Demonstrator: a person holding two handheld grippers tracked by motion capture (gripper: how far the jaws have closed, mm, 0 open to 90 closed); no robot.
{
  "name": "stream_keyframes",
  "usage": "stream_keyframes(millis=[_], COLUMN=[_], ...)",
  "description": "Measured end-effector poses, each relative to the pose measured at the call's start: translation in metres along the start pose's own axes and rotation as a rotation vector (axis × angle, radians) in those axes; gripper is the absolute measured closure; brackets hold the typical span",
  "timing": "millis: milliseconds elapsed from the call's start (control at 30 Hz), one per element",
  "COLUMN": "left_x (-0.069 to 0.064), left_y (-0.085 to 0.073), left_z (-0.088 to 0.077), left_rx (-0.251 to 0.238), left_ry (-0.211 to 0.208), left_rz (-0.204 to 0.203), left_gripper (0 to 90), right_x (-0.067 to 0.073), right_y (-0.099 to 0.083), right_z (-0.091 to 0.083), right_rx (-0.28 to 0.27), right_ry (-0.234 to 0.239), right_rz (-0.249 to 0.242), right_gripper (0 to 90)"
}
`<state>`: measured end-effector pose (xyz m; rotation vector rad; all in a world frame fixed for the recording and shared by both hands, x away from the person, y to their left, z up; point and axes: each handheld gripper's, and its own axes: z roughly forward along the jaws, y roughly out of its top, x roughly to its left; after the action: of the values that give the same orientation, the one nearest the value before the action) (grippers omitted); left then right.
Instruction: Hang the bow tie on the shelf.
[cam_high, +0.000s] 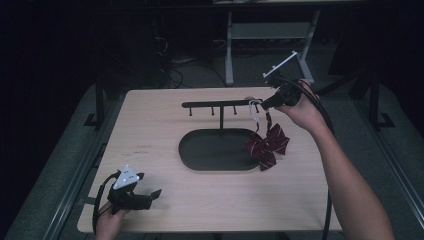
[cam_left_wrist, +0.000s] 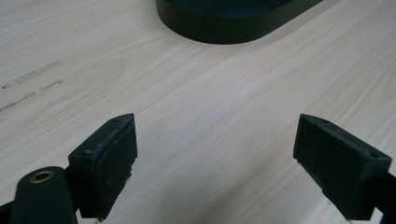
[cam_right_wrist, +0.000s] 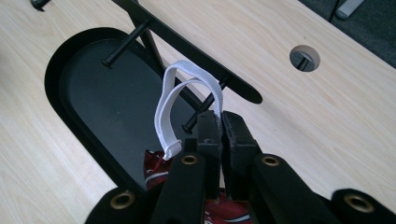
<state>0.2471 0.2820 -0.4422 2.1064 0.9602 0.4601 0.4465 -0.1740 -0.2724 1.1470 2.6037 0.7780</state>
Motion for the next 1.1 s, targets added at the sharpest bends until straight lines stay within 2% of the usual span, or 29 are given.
stream_keyframes(millis=[400,1100], left_x=[0.000,0.001], left_y=[0.000,0.000], left_z=[0.000,0.000], left_rx=[-0.001,-0.002], left_ry=[-0.004,-0.006], left_rz=[-0.003,-0.002], left_gripper=[13.5,13.5], right_x=[-0.006,-0.008], right_y=[0.001,-0.002], right_z=[0.013,0.017], right_rx=[0.015,0.021], right_ry=[0.017,0.027], right_rz=[0.029,0.039], right_gripper=[86.1,84.8])
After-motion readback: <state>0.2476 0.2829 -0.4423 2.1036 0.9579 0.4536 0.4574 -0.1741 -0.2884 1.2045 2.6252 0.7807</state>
